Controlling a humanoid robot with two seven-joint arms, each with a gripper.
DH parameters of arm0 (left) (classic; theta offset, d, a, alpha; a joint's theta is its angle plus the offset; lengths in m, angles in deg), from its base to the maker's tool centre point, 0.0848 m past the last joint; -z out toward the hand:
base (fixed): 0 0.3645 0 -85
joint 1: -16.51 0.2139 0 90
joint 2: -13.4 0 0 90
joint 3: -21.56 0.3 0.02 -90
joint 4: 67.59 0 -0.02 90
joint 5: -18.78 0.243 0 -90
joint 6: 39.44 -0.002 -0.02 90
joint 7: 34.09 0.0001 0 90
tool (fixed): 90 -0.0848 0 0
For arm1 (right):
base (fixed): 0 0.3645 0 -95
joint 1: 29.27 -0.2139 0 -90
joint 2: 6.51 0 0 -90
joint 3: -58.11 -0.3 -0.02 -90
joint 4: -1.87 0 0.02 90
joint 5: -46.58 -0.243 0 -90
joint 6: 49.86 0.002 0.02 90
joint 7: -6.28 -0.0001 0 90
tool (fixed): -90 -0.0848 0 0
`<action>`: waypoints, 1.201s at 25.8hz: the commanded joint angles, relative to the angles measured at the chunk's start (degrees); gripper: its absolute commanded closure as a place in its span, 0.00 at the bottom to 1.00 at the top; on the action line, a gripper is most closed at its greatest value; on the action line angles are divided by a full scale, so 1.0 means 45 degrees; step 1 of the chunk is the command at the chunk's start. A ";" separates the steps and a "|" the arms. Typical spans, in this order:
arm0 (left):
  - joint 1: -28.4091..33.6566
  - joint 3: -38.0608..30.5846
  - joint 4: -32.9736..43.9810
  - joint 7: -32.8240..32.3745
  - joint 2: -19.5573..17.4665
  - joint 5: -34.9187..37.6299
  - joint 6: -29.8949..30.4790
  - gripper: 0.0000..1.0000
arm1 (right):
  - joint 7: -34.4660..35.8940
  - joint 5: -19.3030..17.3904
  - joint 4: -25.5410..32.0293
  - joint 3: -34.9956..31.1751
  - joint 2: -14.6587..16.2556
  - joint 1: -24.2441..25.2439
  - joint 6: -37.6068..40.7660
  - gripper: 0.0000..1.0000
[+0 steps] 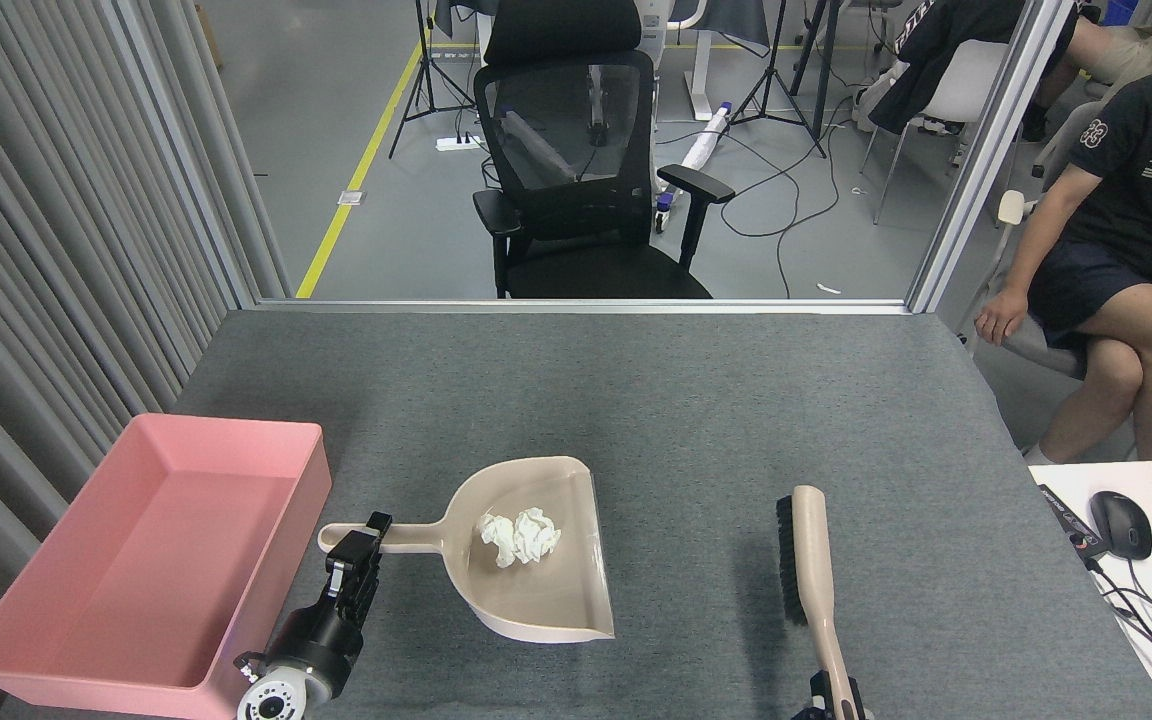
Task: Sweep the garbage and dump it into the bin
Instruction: 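Lift the dustpan with the left gripper over the pink bin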
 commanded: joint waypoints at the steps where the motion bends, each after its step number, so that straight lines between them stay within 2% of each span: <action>1: -0.0052 -0.0017 0.0325 -0.0001 0.0001 -0.0063 -0.0055 0.79 | -0.0048 -0.0028 -0.0020 -0.0166 0.0119 0.0219 0.0027 0.97; 4: -0.0092 -0.0017 0.0638 -0.0001 0.0001 -0.0180 -0.0446 0.79 | -0.0068 0.0011 -0.0020 -0.0244 0.0393 0.0239 -0.0012 0.95; 5: -0.0092 0.0003 0.0775 -0.0001 0.0001 -0.0375 -0.0621 0.79 | -0.0068 0.0011 -0.0020 -0.0244 0.0549 0.0258 -0.0032 0.89; 6: -0.0092 0.0003 0.0872 -0.0001 0.0001 -0.0610 -0.0817 0.79 | -0.0087 -0.0028 -0.0020 -0.0264 0.0627 0.0278 -0.0051 0.70; 7: -0.0092 0.0022 0.0970 -0.0001 0.0001 -0.0844 -0.0993 0.79 | -0.0107 -0.0047 -0.0039 -0.0342 0.0627 0.0278 -0.0168 0.36; 8: -0.0092 0.0022 0.1087 -0.0001 -0.0019 -0.0981 -0.1071 0.79 | -0.0107 -0.0047 -0.0059 -0.0498 0.0608 0.0278 -0.0286 0.19; 9: -0.0072 0.0042 0.1165 -0.0001 -0.0019 -0.1040 -0.1110 0.79 | -0.0087 -0.0047 -0.0039 -0.0654 0.0588 0.0298 -0.0286 0.14; 14: -0.0052 0.0061 0.1732 -0.0216 -0.0116 -0.1059 -0.1403 0.79 | -0.0087 -0.0047 -0.0039 -0.1025 0.0666 0.0317 -0.0227 0.05; 22: -0.0072 0.0022 0.3275 -0.0548 -0.0390 -0.1626 -0.3024 0.79 | -0.0087 -0.0047 -0.0020 -0.1084 0.0823 0.0317 -0.0208 0.04; 27: -0.0052 -0.0095 0.3763 -0.0548 -0.0878 -0.1645 -0.3141 0.79 | -0.0087 -0.0047 0.0000 -0.1084 0.0998 0.0298 -0.0188 0.04; 31: -0.0052 -0.0407 0.3822 -0.0646 -0.1601 -0.1958 -0.3278 0.79 | -0.0087 -0.0047 0.0000 -0.1084 0.1174 0.0298 -0.0188 0.04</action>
